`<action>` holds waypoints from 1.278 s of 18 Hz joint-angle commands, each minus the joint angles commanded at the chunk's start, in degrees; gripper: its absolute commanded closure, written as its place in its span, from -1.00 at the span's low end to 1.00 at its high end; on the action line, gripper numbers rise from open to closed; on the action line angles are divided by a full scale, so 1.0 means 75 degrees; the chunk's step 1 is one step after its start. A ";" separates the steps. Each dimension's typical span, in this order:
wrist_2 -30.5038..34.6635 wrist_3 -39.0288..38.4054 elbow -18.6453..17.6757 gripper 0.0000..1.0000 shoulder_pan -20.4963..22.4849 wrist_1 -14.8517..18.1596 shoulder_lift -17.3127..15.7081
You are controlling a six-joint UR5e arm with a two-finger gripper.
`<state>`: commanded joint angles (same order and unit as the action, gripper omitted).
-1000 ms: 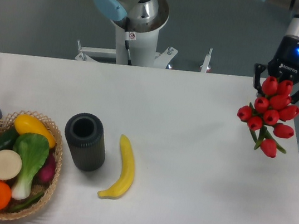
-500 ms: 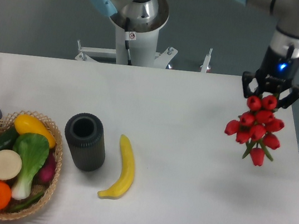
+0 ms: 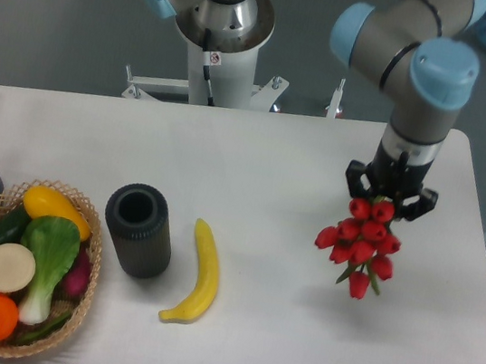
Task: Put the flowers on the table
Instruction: 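Carry the tulips toward the banana and lower them to the table, then open the gripper to release the tulips onto the table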
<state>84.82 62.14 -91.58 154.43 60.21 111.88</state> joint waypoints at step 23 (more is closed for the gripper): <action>-0.0374 -0.0258 0.0082 -1.00 0.0233 -0.0012 -0.0349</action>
<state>82.01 60.21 -90.97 156.17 60.12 109.26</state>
